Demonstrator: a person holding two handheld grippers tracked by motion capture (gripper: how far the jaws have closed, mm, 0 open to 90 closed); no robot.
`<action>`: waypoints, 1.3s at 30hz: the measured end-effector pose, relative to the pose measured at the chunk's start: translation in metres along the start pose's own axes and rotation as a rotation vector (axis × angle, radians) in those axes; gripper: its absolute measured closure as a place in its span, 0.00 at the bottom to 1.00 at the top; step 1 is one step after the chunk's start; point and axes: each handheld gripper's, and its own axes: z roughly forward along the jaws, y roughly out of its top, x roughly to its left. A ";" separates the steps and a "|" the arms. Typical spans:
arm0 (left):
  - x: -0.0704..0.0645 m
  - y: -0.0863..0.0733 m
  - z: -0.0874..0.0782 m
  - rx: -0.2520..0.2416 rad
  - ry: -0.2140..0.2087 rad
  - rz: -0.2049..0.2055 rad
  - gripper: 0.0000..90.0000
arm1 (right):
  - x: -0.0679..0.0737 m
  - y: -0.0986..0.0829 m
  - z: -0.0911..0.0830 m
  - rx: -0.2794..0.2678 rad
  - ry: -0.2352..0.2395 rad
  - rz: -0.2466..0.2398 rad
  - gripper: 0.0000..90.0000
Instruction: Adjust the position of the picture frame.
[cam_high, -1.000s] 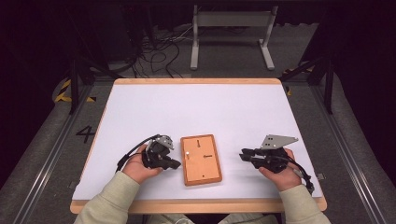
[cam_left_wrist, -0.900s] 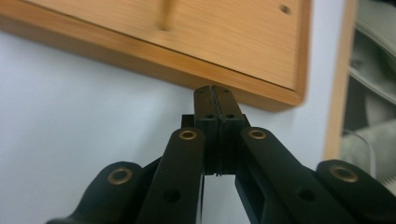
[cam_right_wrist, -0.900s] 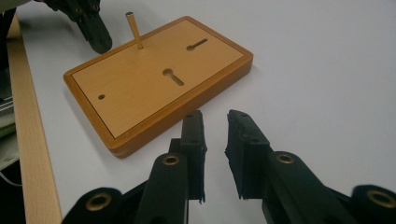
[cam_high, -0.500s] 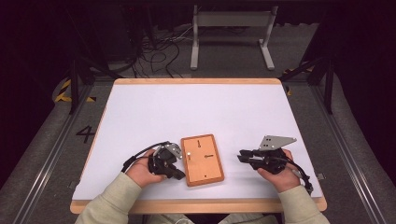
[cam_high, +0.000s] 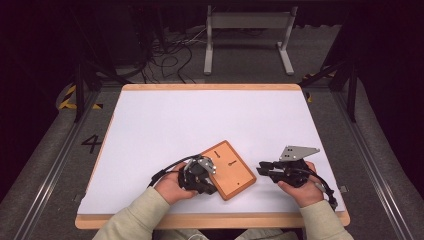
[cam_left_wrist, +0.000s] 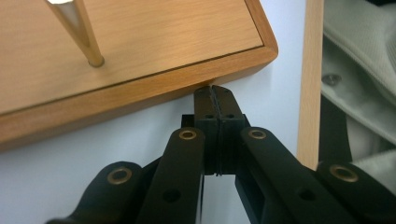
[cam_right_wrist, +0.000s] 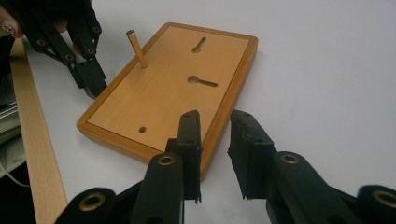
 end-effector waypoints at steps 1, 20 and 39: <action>0.000 0.001 0.001 -0.006 0.000 0.000 1.00 | 0.000 0.000 0.000 0.001 0.003 0.002 0.83; 0.021 -0.036 -0.049 -0.191 0.153 -0.119 0.92 | 0.020 0.004 0.023 0.278 0.148 -0.057 1.00; 0.043 -0.072 -0.080 -0.339 0.367 -0.307 0.91 | 0.004 0.010 0.055 0.371 -0.045 0.012 1.00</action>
